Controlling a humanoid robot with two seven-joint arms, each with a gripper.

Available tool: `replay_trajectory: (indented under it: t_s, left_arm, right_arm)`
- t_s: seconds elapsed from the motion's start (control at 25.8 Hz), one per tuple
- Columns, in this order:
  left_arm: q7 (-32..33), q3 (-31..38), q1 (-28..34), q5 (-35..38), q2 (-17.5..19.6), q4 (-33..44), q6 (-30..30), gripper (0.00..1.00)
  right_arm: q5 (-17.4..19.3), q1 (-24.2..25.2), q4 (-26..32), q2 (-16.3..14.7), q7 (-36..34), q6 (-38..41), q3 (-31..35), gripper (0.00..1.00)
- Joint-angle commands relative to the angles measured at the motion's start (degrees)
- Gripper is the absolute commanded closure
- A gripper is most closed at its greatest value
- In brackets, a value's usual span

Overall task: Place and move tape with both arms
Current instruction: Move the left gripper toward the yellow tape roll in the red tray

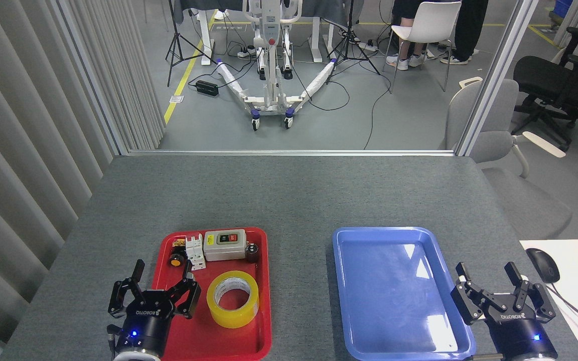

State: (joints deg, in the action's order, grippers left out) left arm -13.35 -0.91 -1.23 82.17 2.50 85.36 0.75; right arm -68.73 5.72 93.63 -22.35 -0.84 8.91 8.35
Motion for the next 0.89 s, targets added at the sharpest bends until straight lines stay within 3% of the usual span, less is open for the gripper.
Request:
replay_trajectory:
  t_s: [0.0,0.39,0.5,0.62,0.85]
  left_arm:
    - [-0.1,0.0,0.1,0.0,0.1,0.1,0.0,0.0]
    - [0.4,-0.1,-1.1,-0.7,-0.5,0.1,0.2,0.0]
    - [5.2,-0.3,-1.9,-4.0,-0.6,0.7,0.1,0.0]
    - [18.6,-0.4,-2.7,-8.3,-0.7,3.5,-0.5,0.0]
    - [57.4,-1.0,-9.5,-12.2,-1.1,5.0,-2.3,0.0]
  right_arm:
    - [0.0,-0.2,0.1,-0.3,0.0,0.1,0.0,0.0]
    - [0.0,-1.1,0.7,-0.5,0.0,0.4,-0.7,0.0]
    - [0.0,-1.1,0.7,-0.7,0.0,0.3,-1.1,0.0]
    - [0.0,-1.0,0.7,-0.6,0.0,0.3,-1.1,0.0]
    - [-0.1,-0.6,0.6,-0.6,0.0,0.3,-1.1,0.0]
